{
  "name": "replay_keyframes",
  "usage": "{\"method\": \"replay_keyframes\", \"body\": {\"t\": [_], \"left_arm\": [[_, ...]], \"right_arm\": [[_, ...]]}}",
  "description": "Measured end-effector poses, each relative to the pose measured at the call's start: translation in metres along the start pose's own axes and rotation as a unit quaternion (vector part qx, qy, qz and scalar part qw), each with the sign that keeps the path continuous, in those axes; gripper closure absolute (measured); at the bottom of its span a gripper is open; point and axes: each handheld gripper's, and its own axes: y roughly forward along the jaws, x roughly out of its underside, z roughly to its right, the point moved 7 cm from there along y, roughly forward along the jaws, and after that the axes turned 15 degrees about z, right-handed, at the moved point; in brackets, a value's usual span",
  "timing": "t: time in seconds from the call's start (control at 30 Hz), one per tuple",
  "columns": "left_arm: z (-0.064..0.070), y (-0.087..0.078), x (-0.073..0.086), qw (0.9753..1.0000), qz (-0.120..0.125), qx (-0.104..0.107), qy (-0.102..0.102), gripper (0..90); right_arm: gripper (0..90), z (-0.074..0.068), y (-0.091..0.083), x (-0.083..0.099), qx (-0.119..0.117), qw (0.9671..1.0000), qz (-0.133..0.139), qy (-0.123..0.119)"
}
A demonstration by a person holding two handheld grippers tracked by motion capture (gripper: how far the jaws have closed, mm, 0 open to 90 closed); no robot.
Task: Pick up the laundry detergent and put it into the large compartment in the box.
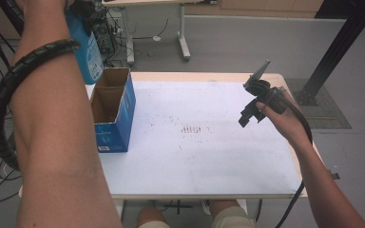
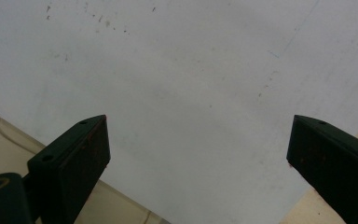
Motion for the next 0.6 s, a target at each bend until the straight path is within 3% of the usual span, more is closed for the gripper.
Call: {"method": "replay_keyframes", "body": {"t": [0.6], "left_arm": [[-0.003,0.0078,0.0012,1.0,0.0,0.007,-0.007,37.4]], "right_arm": [[6.1,-0.003,0.0006,-0.0005,0.001,1.0,0.001,-0.003]]}}
